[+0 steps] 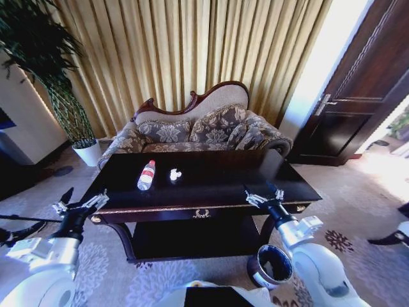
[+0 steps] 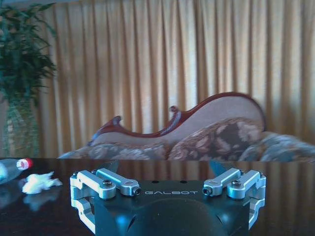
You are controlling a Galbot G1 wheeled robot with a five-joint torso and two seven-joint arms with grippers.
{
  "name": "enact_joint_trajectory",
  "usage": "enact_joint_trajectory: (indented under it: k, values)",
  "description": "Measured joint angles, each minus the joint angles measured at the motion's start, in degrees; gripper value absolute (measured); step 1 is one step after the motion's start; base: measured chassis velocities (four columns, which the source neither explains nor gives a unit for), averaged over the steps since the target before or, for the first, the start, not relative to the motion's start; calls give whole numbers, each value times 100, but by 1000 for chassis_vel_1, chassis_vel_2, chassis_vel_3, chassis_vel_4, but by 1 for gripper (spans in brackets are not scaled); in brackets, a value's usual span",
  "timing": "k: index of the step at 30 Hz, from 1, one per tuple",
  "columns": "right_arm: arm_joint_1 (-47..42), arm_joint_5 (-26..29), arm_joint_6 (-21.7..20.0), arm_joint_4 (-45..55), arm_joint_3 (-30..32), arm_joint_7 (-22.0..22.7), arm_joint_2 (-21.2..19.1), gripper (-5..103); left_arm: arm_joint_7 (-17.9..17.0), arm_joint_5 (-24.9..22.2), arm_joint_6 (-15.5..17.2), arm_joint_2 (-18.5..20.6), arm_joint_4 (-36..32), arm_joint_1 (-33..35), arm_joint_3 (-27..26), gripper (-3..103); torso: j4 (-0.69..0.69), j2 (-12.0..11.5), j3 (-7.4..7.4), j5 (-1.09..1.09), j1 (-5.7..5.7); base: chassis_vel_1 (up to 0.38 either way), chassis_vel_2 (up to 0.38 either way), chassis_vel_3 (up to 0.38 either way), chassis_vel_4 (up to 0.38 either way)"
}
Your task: Move to the front of the table and place the trash on the table into the trash bin.
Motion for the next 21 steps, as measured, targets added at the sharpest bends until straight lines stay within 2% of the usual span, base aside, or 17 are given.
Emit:
enact_joint_trajectory:
  k: [2, 3, 7, 8, 12, 17, 21]
  values:
    - [243, 323, -128, -57, -144, 31, -303, 100, -1, 4, -15, 1, 0, 27, -30, 100, 0, 0, 0, 0, -1, 0, 0, 0, 0]
    - [243, 323, -128, -57, -144, 31, -303, 100, -1, 4, -15, 1, 0, 27, -30, 100, 0, 0, 0, 0, -1, 0, 0, 0, 0]
    - [1068, 1147, -475, -250, -370, 219, -1025, 100, 1, 3, -84, 5, 0, 108, -152, 100, 3, 2, -1, 0, -3, 0, 0, 0, 0]
    - [1068, 1147, -475, -250, -370, 219, -1025, 100, 1, 3, -84, 5, 0, 108, -152, 100, 3, 2, -1, 0, -3, 0, 0, 0, 0]
    - [1769, 1606, -631, -494, -891, 355, -1674, 100, 13, 3, -139, -50, 0, 179, -223, 100, 1, 1, 0, 0, -2, 0, 0, 0, 0]
    - [2291, 1693, -648, -744, -1452, 377, -1952, 100, 15, 13, -183, -147, 0, 248, -243, 100, 1, 1, 0, 0, -2, 0, 0, 0, 0]
    - [3122, 1764, -701, -1048, -2316, 393, -2127, 100, 9, 11, -270, -239, 0, 326, -285, 100, 0, 1, 0, 0, -2, 0, 0, 0, 0]
